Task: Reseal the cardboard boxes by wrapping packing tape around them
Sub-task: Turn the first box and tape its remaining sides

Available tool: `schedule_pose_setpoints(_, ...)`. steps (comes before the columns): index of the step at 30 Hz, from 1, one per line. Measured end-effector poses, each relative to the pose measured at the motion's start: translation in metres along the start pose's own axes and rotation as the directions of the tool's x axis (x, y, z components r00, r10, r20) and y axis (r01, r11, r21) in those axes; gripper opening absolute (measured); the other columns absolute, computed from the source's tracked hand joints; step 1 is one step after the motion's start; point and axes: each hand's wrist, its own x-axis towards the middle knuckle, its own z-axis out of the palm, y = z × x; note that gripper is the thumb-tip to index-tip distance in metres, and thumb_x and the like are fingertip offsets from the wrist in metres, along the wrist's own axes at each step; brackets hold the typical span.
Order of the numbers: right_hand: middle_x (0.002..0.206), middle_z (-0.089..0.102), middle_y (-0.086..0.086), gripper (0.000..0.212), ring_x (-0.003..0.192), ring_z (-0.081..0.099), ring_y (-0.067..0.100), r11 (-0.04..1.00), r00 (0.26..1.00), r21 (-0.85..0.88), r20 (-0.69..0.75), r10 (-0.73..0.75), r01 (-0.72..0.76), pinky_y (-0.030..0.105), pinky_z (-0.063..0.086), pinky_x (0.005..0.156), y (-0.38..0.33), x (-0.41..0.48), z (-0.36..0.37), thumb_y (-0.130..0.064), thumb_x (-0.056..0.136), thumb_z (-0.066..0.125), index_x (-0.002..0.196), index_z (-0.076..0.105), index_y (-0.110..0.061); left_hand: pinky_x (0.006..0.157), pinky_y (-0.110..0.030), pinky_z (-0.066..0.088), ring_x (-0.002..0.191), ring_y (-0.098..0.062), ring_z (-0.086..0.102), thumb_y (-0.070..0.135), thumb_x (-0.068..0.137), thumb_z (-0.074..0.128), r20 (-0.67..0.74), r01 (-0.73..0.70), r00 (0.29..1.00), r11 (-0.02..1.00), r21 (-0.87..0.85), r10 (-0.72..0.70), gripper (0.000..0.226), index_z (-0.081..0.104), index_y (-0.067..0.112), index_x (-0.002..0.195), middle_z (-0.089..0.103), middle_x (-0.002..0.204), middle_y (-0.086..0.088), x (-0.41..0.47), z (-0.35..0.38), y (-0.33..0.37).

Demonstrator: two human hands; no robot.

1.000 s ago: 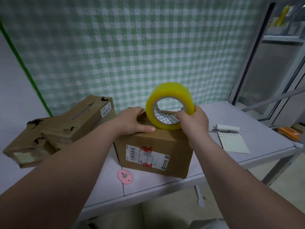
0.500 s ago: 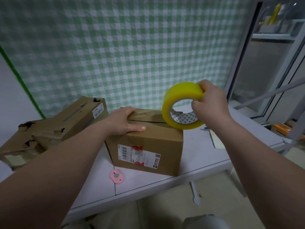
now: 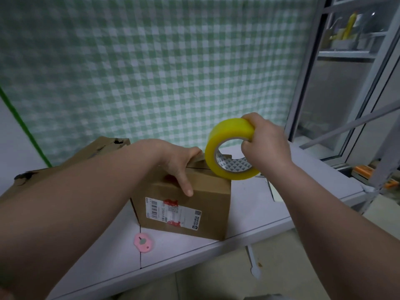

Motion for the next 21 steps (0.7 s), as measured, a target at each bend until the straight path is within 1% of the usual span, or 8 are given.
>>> schedule_pose_setpoints(2,0.085,0.048,-0.005,0.055,0.074,0.048,0.02,0.995,0.999,0.097,0.037,-0.009,0.005,0.027,0.034,0.059,0.004,0.002,0.001,-0.004,0.08,0.055,0.126,0.051,-0.033,0.106,-0.046,0.039,0.134,-0.021,0.036,0.062,0.02,0.09,-0.007,-0.036,0.999,0.999,0.014,0.036,0.139,0.018,0.046,0.138,0.033,0.146,0.011,0.007,0.001,0.001)
schedule_pose_setpoints(4,0.085,0.052,-0.006,0.055,0.072,0.053,0.016,0.963,0.992,0.271,0.118,-0.036,0.003,0.025,0.037,0.056,0.008,0.004,0.001,-0.009,0.079,0.064,0.125,0.052,-0.036,0.108,-0.045,0.037,0.137,-0.019,0.032,0.061,0.019,0.091,-0.009,-0.059,0.998,0.998,0.02,0.059,0.142,0.017,0.045,0.14,0.03,0.148,0.012,0.009,0.001,0.0)
schedule_pose_setpoints(7,0.107,0.056,-0.009,0.062,0.092,0.056,0.011,0.902,0.969,0.428,0.24,-0.065,-0.045,0.025,0.046,0.069,0.009,0.007,-0.002,-0.038,0.067,0.084,0.121,0.053,-0.04,0.108,-0.044,0.038,0.136,-0.018,0.033,0.055,0.019,0.093,-0.02,-0.072,0.997,0.997,-0.013,0.072,0.141,0.02,0.045,0.14,0.032,0.147,0.013,0.01,0.0,0.001)
schedule_pose_setpoints(9,0.11,0.055,-0.013,0.066,0.096,0.055,0.005,0.883,0.952,0.465,0.294,-0.083,-0.066,0.023,0.045,0.071,0.005,0.008,-0.006,-0.06,0.059,0.078,0.117,0.053,-0.042,0.107,-0.042,0.04,0.135,-0.017,0.035,0.053,0.02,0.094,-0.018,-0.087,0.996,0.996,-0.028,0.086,0.14,0.021,0.046,0.139,0.034,0.145,0.015,0.011,0.0,0.001)
schedule_pose_setpoints(12,0.101,0.055,-0.018,0.061,0.092,0.054,0.003,0.882,0.952,0.464,0.297,-0.072,-0.078,0.021,0.04,0.067,0.004,0.009,-0.008,-0.073,0.063,0.058,0.113,0.055,-0.038,0.108,-0.042,0.039,0.135,-0.016,0.034,0.048,0.022,0.096,0.0,-0.092,0.996,0.995,-0.036,0.092,0.141,0.019,0.046,0.14,0.033,0.146,0.014,0.01,-0.001,0.004)
schedule_pose_setpoints(15,0.1,0.058,-0.015,0.047,0.086,0.056,0.003,0.909,0.962,0.411,0.268,-0.041,-0.075,0.02,0.039,0.062,0.005,0.014,-0.009,-0.066,0.078,0.059,0.112,0.059,-0.035,0.106,-0.041,0.042,0.132,-0.017,0.038,0.046,0.024,0.096,-0.006,-0.081,0.997,0.997,-0.011,0.081,0.14,0.021,0.042,0.141,0.036,0.143,0.013,0.007,-0.003,0.008)
schedule_pose_setpoints(18,0.097,0.058,-0.014,0.047,0.077,0.054,0.001,0.958,0.966,0.287,0.253,-0.052,-0.024,0.019,0.038,0.059,0.009,0.017,-0.018,-0.065,0.076,0.062,0.111,0.06,-0.034,0.101,-0.042,0.046,0.125,-0.017,0.044,0.033,0.036,0.096,-0.019,-0.066,0.998,0.998,0.0,0.066,0.123,0.028,0.034,0.138,0.042,0.134,0.01,0.001,-0.005,0.011)
schedule_pose_setpoints(21,0.099,0.055,-0.012,0.051,0.079,0.051,0.005,0.991,0.964,0.135,0.26,-0.05,0.015,0.019,0.037,0.06,0.022,0.015,-0.029,-0.066,0.074,0.063,0.113,0.061,-0.034,0.101,-0.044,0.045,0.124,-0.017,0.043,0.027,0.043,0.095,-0.02,-0.04,0.999,0.999,0.023,0.04,0.117,0.027,0.033,0.138,0.04,0.133,0.01,-0.002,-0.006,0.013)
